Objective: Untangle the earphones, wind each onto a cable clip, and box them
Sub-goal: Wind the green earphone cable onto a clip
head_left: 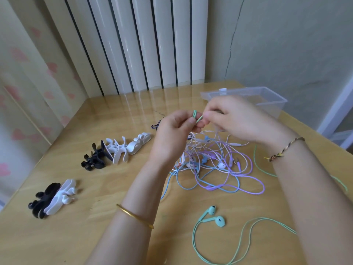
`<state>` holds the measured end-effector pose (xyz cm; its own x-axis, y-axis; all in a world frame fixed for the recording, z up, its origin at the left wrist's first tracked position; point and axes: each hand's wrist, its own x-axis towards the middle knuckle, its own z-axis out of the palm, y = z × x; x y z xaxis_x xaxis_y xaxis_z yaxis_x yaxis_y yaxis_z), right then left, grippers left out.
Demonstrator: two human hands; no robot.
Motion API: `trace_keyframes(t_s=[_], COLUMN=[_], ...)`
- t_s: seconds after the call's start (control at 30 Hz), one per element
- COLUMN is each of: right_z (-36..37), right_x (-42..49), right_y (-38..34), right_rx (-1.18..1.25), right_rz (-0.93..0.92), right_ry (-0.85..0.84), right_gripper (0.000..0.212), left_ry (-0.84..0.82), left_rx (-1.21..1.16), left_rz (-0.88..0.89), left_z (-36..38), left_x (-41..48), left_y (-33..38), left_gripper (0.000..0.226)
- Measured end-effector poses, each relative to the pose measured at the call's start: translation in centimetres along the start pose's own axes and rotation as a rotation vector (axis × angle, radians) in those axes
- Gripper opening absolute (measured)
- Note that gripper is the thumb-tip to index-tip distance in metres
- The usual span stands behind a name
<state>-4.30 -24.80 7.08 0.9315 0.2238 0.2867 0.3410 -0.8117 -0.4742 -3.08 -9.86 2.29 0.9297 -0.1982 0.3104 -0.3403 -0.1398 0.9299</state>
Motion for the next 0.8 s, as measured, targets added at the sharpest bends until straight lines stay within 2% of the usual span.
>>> trace_keyframes(t_s=[0.13,0.3,0.37,0.47,0.53,0.6,0.7,0.8], right_z=[0.6,2.6,3.4,4.1,4.0,3.5,1.9,1.0], right_x=[0.7,1.2,1.3,1.1,0.6,0.3,-0.1,0.2], right_y=[1.6,2.2,2.5,2.4,1.3,0.1,-0.9,-0.5], right_rx=[-0.017,0.359,0.462,0.397,0.361,0.291,0.229,0.147], right_rz=[-0.018,-0.011,0.022,0.036,-0.006,-0.040,-0.046,-0.035], right_ry=[0.198,0.143,0.110,-0.076,-0.258,-0.344,-0.246,-0.023], right_gripper=[0.013,0.018,0.022,0.024,0.021,0.020,0.019,0.016], left_ry=[-0.194,-0.320,-0.274,-0.014,0.147,0.255,0.312,0.140], left_rx=[-0.140,-0.402,-0.620,-0.791,-0.735,-0.592,-0.248,-0.055], left_rz=[-0.153,-0.297,-0.358,-0.400,-0.323,-0.209,-0.073,-0.035], left_z=[-0.2,-1.4,-1.8,-2.0,-1.7,-1.4,-1.3,-1.3], left_x=[-0.1,0.0,0.3,0.6,0.6,0.5,0.4,0.4], left_y=[0.2,0.6,1.2,1.5,1.0,0.3,-0.3,0.0], left_gripper=[0.028,0.027,0.025,0.022,0.020,0.017,0.018,0.019])
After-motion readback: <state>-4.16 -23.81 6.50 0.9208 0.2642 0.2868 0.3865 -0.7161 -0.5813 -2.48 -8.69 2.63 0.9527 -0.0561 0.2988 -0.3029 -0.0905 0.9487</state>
